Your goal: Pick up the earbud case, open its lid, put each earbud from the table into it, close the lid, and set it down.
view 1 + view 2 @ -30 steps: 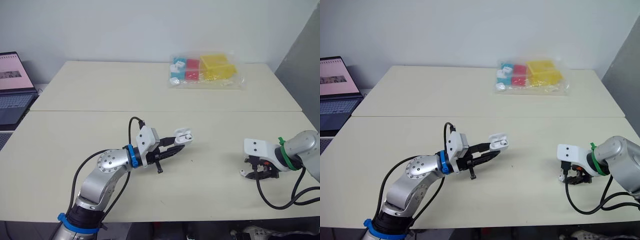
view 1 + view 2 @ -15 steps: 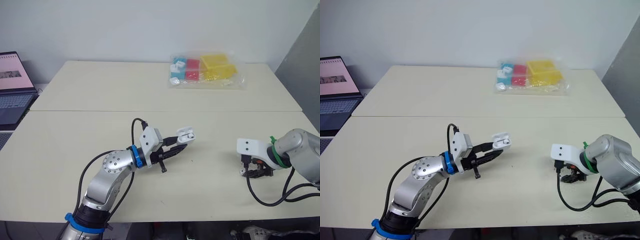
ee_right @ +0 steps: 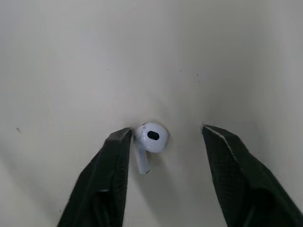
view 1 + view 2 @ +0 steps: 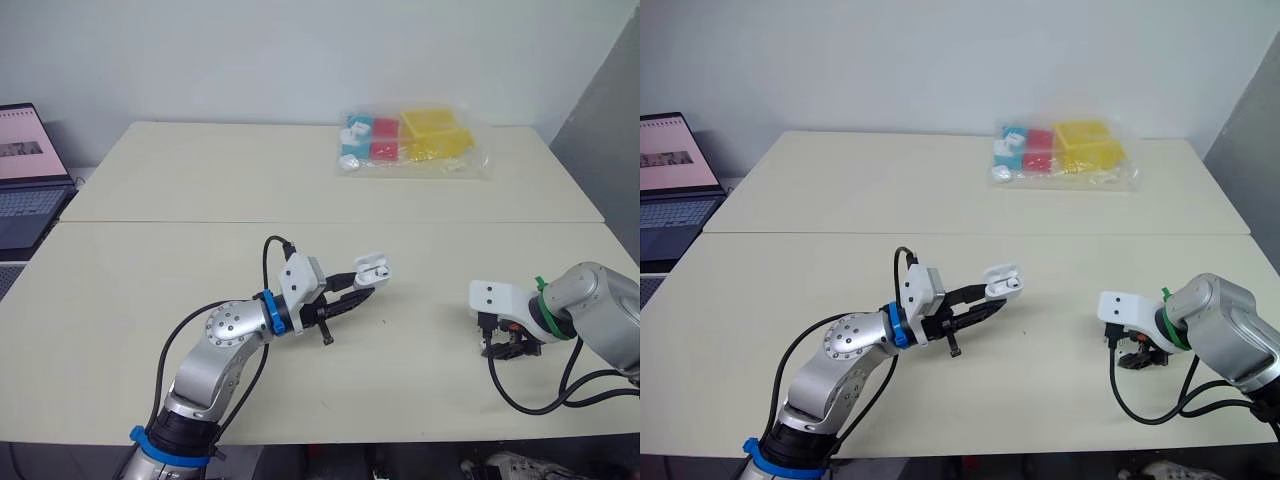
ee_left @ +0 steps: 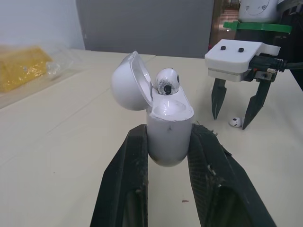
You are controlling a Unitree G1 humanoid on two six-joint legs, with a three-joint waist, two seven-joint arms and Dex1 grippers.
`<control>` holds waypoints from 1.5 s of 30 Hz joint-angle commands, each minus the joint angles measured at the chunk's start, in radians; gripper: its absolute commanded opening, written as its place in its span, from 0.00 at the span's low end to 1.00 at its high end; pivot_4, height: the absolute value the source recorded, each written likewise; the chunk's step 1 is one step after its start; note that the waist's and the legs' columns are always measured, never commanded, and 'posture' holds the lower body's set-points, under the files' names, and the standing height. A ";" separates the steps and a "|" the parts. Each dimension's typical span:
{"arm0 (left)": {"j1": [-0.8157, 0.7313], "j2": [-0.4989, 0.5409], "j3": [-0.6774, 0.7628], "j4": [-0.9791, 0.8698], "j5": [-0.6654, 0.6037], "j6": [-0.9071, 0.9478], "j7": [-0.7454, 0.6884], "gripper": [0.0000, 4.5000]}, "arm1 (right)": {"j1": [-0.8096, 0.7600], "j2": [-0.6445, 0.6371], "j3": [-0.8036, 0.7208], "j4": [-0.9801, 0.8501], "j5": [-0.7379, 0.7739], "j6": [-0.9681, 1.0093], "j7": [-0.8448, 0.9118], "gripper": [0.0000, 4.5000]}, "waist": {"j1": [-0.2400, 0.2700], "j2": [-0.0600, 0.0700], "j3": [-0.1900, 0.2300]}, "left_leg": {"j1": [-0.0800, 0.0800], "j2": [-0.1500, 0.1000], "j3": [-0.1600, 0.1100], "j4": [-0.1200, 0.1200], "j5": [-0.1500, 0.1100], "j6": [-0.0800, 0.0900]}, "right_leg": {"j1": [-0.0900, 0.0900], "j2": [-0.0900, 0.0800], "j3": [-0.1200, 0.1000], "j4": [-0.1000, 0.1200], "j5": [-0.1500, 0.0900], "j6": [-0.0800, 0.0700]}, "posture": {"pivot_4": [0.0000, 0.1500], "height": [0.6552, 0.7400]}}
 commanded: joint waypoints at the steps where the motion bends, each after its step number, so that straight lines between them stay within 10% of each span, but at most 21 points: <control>1: -0.011 -0.001 -0.005 -0.012 -0.001 -0.020 -0.005 0.18 | -0.006 -0.002 -0.004 -0.017 0.008 0.005 0.006 0.26 | 0.000 0.000 0.000 | 0.000 0.000 0.000 0.000 0.000 0.000 | 0.000 0.000 0.000 0.000 0.000 0.000 | 1.00 0.95; 4: -0.012 0.000 -0.004 -0.010 -0.002 -0.021 -0.007 0.18 | -0.012 -0.004 0.001 -0.014 0.010 -0.002 0.020 0.10 | 0.000 0.000 0.000 | 0.000 0.000 0.000 0.000 0.000 0.000 | 0.000 0.000 0.000 0.000 0.000 0.000 | 1.00 0.95; 18: -0.053 -0.006 0.020 0.013 -0.024 -0.008 -0.005 0.18 | -0.047 0.000 -0.306 -0.082 0.242 0.006 0.069 0.10 | 0.000 0.000 0.000 | 0.000 0.000 0.000 0.000 0.000 0.000 | 0.000 0.000 0.000 0.000 0.000 0.000 | 1.00 0.95; 29: -0.144 -0.025 0.049 0.053 -0.080 0.036 -0.005 0.18 | -0.109 0.489 -0.730 -0.298 0.643 0.140 -0.323 0.10 | 0.000 -0.002 -0.001 | -0.002 -0.001 -0.002 0.001 0.000 0.000 | 0.001 0.000 -0.001 0.000 0.000 0.000 | 1.00 0.95; 45: -0.207 -0.031 0.068 0.054 -0.116 0.092 0.008 0.18 | 0.012 0.855 -0.475 -0.323 0.510 -0.230 -0.699 0.10 | -0.002 -0.002 -0.001 | -0.002 0.000 -0.002 0.001 0.000 0.000 | 0.000 0.001 -0.001 0.002 0.000 0.000 | 1.00 0.95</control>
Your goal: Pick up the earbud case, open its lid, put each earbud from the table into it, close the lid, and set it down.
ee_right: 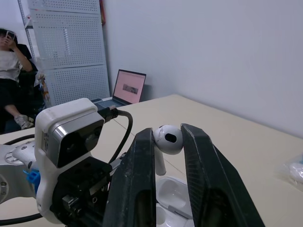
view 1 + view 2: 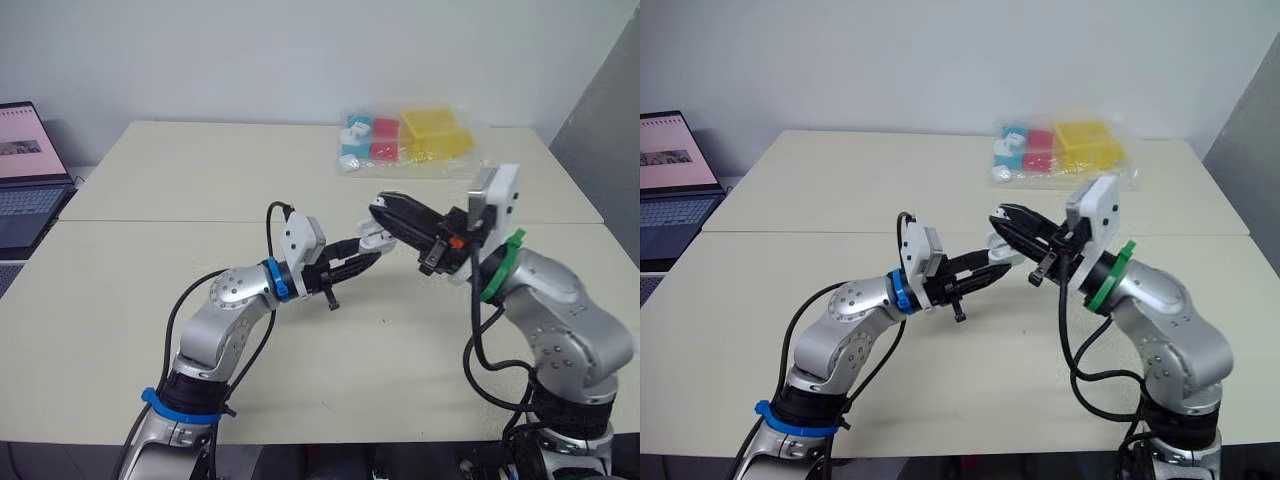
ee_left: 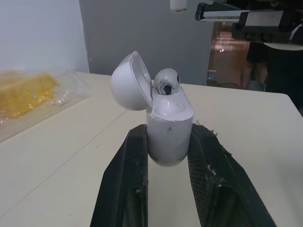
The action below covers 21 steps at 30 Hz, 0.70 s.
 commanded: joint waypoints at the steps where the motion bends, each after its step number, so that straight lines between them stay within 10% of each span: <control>1: -0.019 -0.002 0.020 -0.027 -0.017 -0.001 0.004 0.18 | 0.004 -0.002 0.072 0.008 -0.064 -0.123 -0.016 0.10 | 0.000 0.000 0.000 | 0.000 0.000 0.000 0.000 0.000 0.000 | 0.000 0.000 0.000 0.000 0.000 0.000 | 1.00 0.95; 21: -0.022 0.001 0.028 -0.030 -0.022 0.009 0.002 0.18 | 0.139 -0.061 0.160 0.066 -0.145 -0.331 -0.005 0.10 | 0.000 0.000 0.000 | 0.000 0.000 0.000 0.000 0.000 0.000 | 0.000 0.000 0.000 -0.001 0.000 0.000 | 1.00 0.95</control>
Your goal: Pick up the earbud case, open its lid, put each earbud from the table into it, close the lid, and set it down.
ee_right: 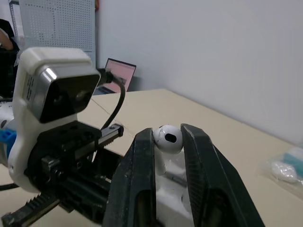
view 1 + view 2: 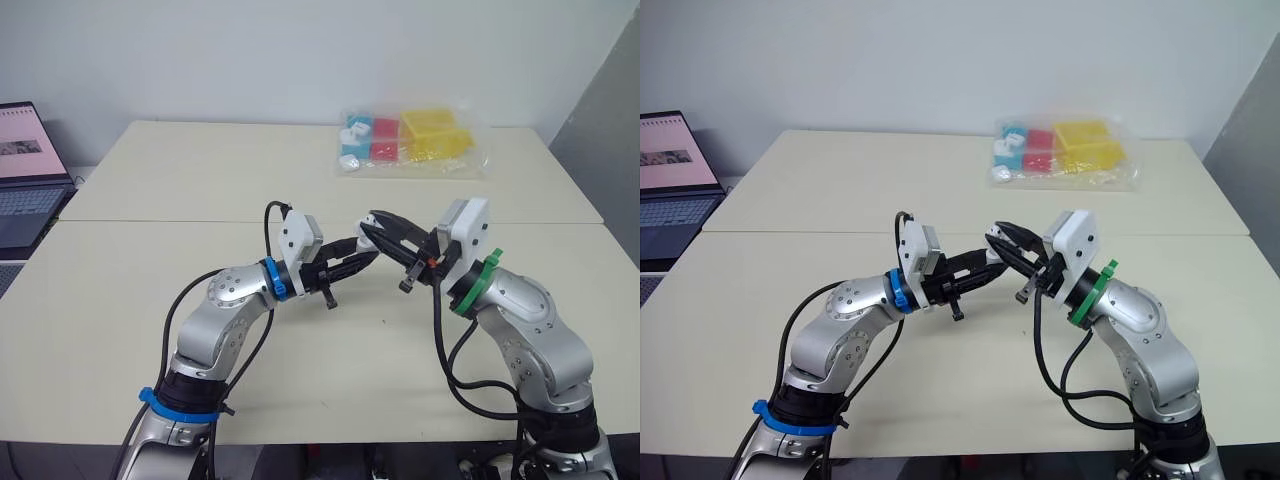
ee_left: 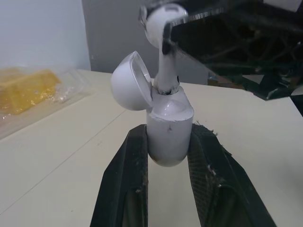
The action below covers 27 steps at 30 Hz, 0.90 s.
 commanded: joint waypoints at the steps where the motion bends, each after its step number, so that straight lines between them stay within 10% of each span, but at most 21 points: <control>1: -0.020 -0.004 0.016 -0.031 -0.017 -0.006 0.003 0.18 | 0.008 -0.006 0.008 -0.023 -0.007 -0.039 0.001 0.10 | 0.000 0.000 0.000 | 0.000 0.000 0.000 0.000 0.000 0.000 | 0.000 0.000 0.000 0.000 0.000 0.000 | 1.00 0.95; 27: -0.016 -0.002 0.014 -0.042 -0.019 -0.001 -0.003 0.18 | 0.076 0.015 0.060 0.036 -0.034 -0.105 -0.007 0.10 | 0.000 0.000 0.000 | 0.000 0.000 0.000 0.000 0.000 0.000 | 0.000 0.000 0.000 0.000 0.000 0.000 | 1.00 0.95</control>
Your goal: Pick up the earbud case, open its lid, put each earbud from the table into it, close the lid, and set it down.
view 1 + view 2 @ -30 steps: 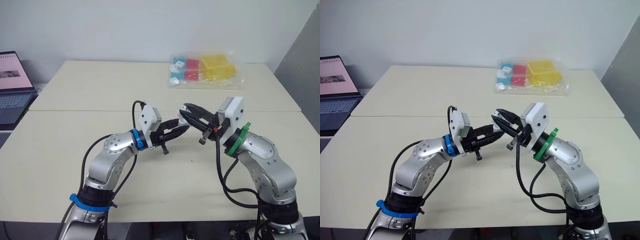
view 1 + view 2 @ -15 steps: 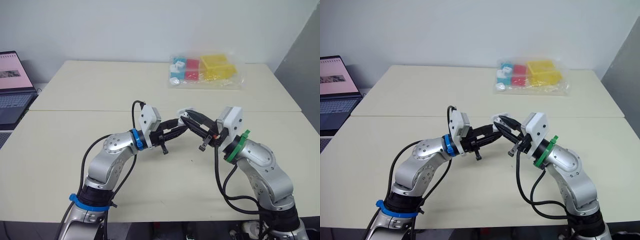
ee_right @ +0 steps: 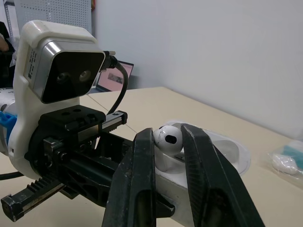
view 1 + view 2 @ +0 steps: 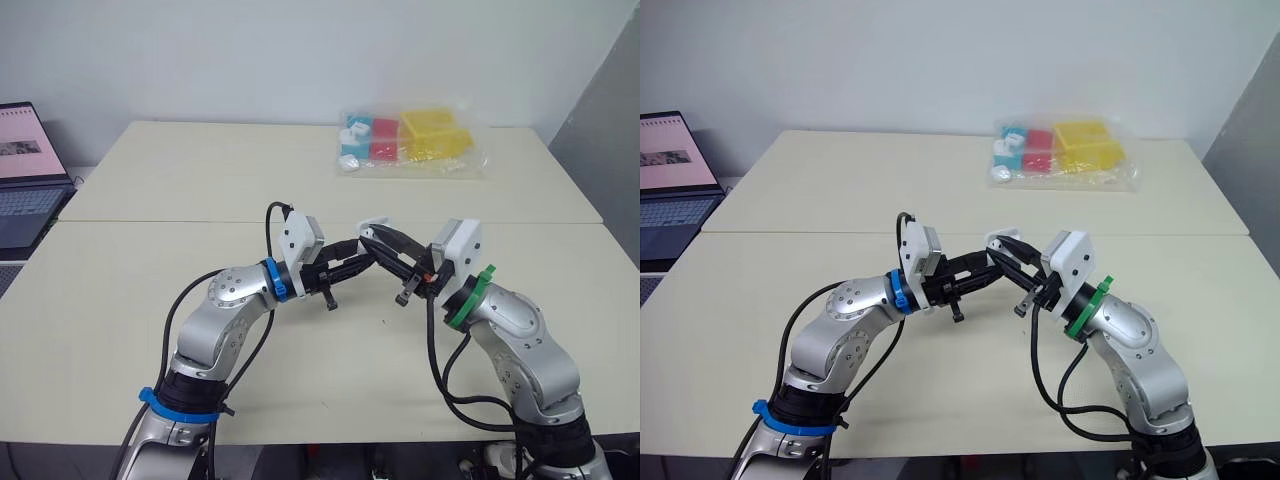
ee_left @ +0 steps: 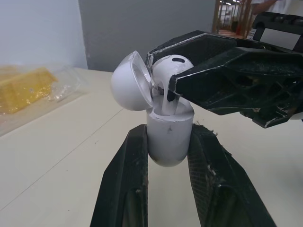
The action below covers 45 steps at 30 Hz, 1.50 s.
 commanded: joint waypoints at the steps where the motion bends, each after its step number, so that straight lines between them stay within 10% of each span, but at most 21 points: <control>1: -0.018 -0.004 0.021 -0.039 -0.019 -0.010 0.004 0.18 | 0.015 -0.013 0.020 -0.007 0.009 0.021 0.011 0.10 | 0.000 0.000 0.000 | 0.000 0.000 0.000 0.000 0.000 0.000 | 0.000 0.000 0.000 0.000 0.000 0.000 | 1.00 0.95; 5: -0.019 -0.004 0.022 -0.041 -0.018 -0.007 0.004 0.18 | 0.022 -0.017 0.010 -0.015 0.031 0.043 0.009 0.10 | 0.000 0.000 0.000 | 0.000 0.000 0.000 0.000 0.000 0.000 | 0.000 0.000 0.000 0.000 0.000 0.000 | 1.00 0.95; 11: -0.015 -0.003 0.021 -0.046 -0.020 -0.005 0.006 0.18 | 0.006 -0.028 -0.005 -0.037 0.043 0.046 0.007 0.57 | 0.000 0.000 0.000 | 0.000 0.000 0.000 0.000 0.000 0.000 | 0.000 0.000 0.000 0.000 0.000 0.000 | 1.00 0.95; 38: -0.015 0.005 0.008 -0.033 -0.012 -0.027 -0.038 0.18 | -0.267 -0.381 -0.253 -0.074 0.326 0.378 0.063 0.58 | -0.002 0.000 0.000 | 0.000 0.000 0.001 0.000 0.000 0.000 | 0.000 0.000 0.001 0.000 0.000 0.000 | 1.00 0.95; 45: -0.023 0.006 -0.013 -0.009 0.001 -0.054 -0.082 0.18 | -0.498 -0.474 -0.081 0.218 0.178 0.341 0.209 0.06 | -0.001 0.000 0.000 | 0.000 0.000 0.001 -0.002 0.000 0.000 | 0.000 0.000 0.000 -0.002 0.000 -0.001 | 1.00 0.95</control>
